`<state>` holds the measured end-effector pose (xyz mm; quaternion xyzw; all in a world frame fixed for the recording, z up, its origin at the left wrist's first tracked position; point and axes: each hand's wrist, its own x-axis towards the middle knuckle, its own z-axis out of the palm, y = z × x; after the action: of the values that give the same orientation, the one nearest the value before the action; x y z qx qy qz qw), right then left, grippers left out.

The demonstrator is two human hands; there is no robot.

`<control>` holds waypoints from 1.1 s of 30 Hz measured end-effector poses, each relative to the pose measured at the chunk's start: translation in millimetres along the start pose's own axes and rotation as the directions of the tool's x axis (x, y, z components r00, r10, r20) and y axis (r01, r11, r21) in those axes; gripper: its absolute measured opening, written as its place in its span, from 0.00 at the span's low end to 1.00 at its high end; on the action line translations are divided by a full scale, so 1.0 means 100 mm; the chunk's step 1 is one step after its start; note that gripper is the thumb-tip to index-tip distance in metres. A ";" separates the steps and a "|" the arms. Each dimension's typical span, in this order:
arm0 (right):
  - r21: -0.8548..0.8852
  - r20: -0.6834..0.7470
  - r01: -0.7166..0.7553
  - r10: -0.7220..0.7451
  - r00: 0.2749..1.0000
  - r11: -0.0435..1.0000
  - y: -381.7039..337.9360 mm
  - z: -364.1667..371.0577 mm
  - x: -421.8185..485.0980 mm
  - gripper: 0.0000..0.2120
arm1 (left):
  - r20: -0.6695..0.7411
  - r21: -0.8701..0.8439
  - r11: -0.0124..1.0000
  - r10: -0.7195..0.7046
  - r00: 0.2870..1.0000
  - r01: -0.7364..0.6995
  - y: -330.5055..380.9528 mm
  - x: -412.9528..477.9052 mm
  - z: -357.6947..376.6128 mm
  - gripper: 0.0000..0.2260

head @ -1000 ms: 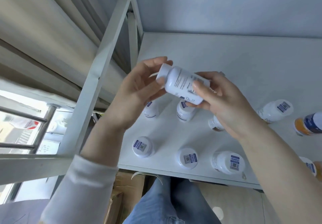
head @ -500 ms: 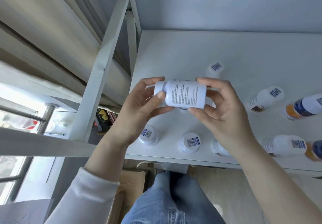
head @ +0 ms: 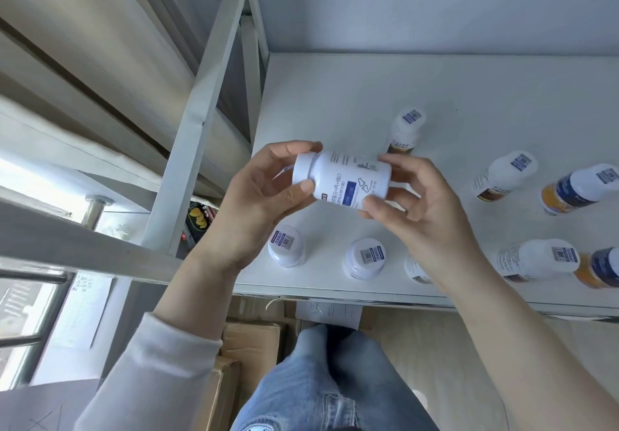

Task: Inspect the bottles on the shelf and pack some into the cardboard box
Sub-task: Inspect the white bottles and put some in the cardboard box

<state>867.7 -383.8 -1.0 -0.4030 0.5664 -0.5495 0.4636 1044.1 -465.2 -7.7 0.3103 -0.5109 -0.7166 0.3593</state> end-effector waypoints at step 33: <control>-0.112 -0.127 -0.032 0.018 0.992 0.993 0.10 0.28 0.16 0.23 | -0.005 0.345 0.935 0.087 0.996 -0.080 0.32 0.34 -0.04 0.15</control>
<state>891.4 -405.8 -11.3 -0.3863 0.6298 -0.5346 0.4102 1034.9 -502.4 18.7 0.3539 -0.6375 -0.5970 0.3346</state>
